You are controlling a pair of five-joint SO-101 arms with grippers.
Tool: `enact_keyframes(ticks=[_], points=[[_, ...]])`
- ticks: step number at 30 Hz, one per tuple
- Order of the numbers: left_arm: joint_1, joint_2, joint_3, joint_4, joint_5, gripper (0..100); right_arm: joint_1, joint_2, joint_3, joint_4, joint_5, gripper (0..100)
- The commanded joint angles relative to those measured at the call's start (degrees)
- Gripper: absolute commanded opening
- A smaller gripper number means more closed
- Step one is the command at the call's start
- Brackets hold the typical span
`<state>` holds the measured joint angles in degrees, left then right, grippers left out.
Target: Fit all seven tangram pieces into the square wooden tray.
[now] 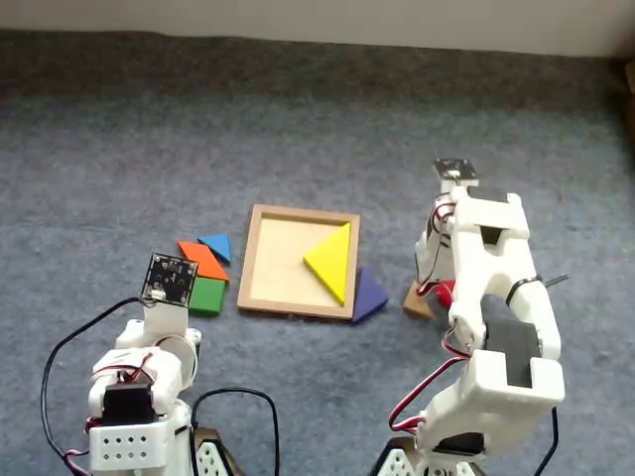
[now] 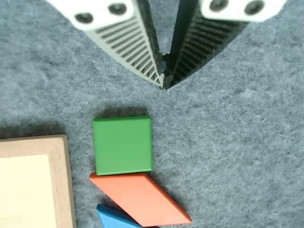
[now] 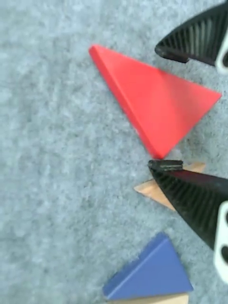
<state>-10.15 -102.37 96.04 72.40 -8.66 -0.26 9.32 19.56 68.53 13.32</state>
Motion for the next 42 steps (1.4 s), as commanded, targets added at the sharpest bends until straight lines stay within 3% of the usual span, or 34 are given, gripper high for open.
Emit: enact_keyframes(ticks=[1,19,26,36,42], points=[[-0.13,-1.19,1.1,0.44,-0.44,1,1.45,1.01,-2.77,-0.66,-0.7,31.8],[-0.13,-1.19,1.1,0.44,-0.44,1,2.68,6.46,-3.12,-0.22,-0.35,26.0],[-0.13,-1.19,1.1,0.44,-0.44,1,1.89,-7.25,-1.71,0.13,-0.26,26.0],[-0.13,-1.19,1.1,0.44,-0.44,1,-5.23,-19.65,2.77,6.73,-1.41,25.9],[-0.13,-1.19,1.1,0.44,-0.44,1,-13.76,-19.65,2.24,9.01,-11.87,25.7]])
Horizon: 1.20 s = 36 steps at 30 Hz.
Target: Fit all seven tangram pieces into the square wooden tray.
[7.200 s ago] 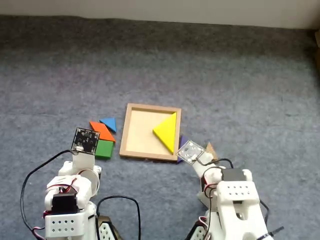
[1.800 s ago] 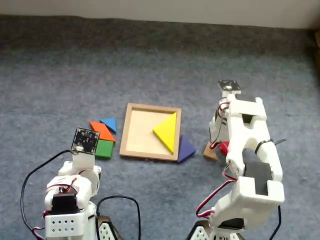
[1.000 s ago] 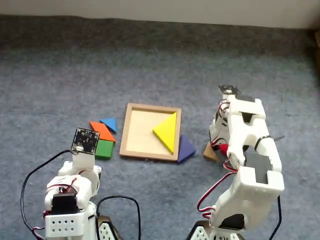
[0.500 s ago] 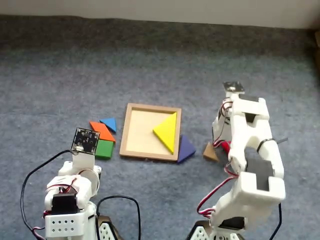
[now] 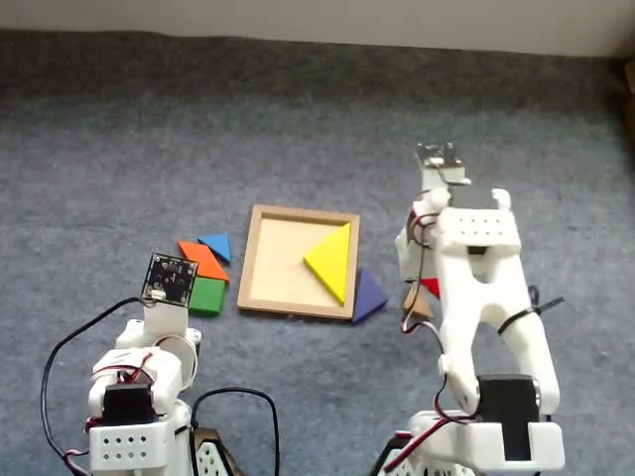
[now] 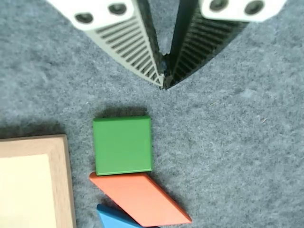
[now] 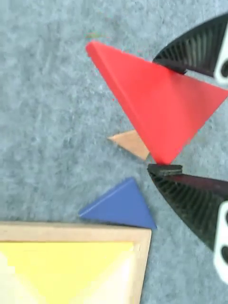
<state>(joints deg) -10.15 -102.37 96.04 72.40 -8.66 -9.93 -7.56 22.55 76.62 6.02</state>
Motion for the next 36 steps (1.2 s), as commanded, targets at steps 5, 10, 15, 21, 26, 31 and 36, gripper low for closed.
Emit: enact_keyframes(ticks=[5,10,15,21,26,31,36], points=[[-0.13,-1.19,1.1,0.44,-0.44,1,-11.21,-2.68,-0.84,-0.48,-13.54,25.7],[-0.13,-1.19,1.1,0.44,-0.44,1,-16.13,-2.59,-0.4,-6.55,-20.04,25.7],[-0.13,-1.19,1.1,0.44,-0.44,1,-21.14,-2.51,-0.75,-9.1,-22.68,25.8],[-0.13,-1.19,1.1,0.44,-0.44,1,-25.98,-2.42,-2.24,-11.3,-25.93,25.8],[-0.13,-1.19,1.1,0.44,-0.44,1,-26.07,-1.98,-5.32,-11.91,-27.6,25.8],[-0.13,-1.19,1.1,0.44,-0.44,1,-26.07,7.16,-11.03,-11.38,-27.52,25.8],[-0.13,-1.19,1.1,0.44,-0.44,1,-26.07,16.84,-19.56,-8.22,-27.6,25.8]])
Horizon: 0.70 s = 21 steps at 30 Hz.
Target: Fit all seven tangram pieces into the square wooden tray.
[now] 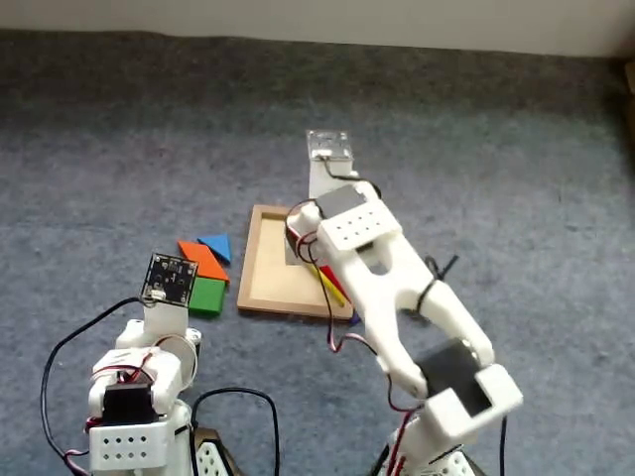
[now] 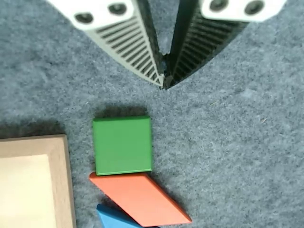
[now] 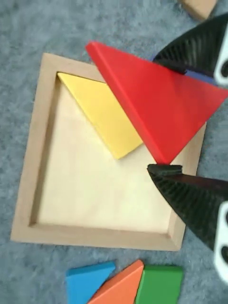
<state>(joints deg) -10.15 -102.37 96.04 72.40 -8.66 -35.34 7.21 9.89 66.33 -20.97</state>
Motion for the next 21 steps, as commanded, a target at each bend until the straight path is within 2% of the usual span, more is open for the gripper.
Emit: enact_keyframes(ticks=[1,7,10,15,21], points=[[-0.13,-1.19,1.1,0.44,-0.44,1,-0.57,3.56,-8.75,2.68,-0.62,25.8],[-0.13,-1.19,1.1,0.44,-0.44,1,-0.4,11.12,-16.4,6.02,-7.82,26.0],[-0.13,-1.19,1.1,0.44,-0.44,1,-0.4,14.29,-20.0,9.19,-8.18,27.9],[-0.13,-1.19,1.1,0.44,-0.44,1,-0.4,18.07,-26.95,16.22,-8.09,37.2],[-0.13,-1.19,1.1,0.44,-0.44,1,-0.57,18.95,-30.9,18.86,-7.56,37.4]])
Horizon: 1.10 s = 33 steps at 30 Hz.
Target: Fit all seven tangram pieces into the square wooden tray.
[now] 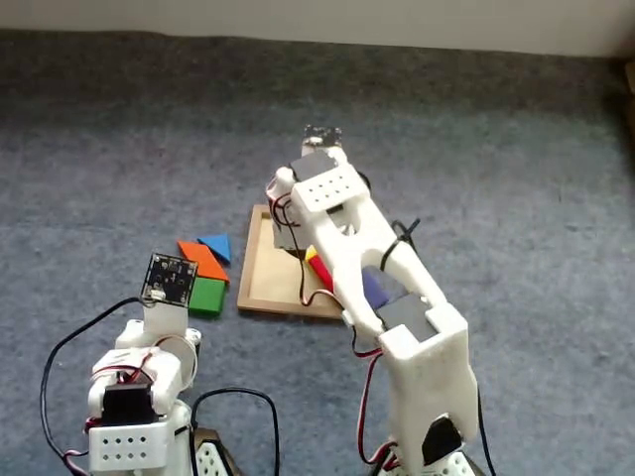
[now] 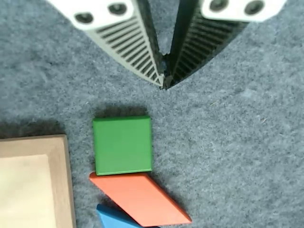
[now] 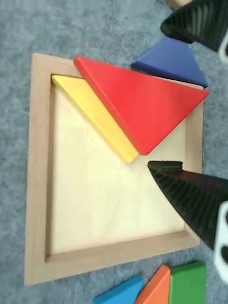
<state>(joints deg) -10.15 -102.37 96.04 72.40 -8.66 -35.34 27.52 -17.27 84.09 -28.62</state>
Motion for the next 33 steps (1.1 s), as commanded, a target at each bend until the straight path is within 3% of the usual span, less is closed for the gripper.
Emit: enact_keyframes(ticks=[1,9,19,25,33], points=[[-0.13,-1.19,1.1,0.44,-0.44,1,-0.57,-1.45,-3.74,2.15,1.32,37.2],[-0.13,-1.19,1.1,0.44,-0.44,1,1.63,-10.33,-5.41,9.45,14.33,36.0],[-0.13,-1.19,1.1,0.44,-0.44,1,11.21,-23.78,21.58,-4.97,35.69,0.0],[-0.13,-1.19,1.1,0.44,-0.44,1,11.74,-24.75,34.68,-11.3,37.36,0.5],[-0.13,-1.19,1.1,0.44,-0.44,1,11.56,-24.66,36.0,-11.47,37.45,0.5]])
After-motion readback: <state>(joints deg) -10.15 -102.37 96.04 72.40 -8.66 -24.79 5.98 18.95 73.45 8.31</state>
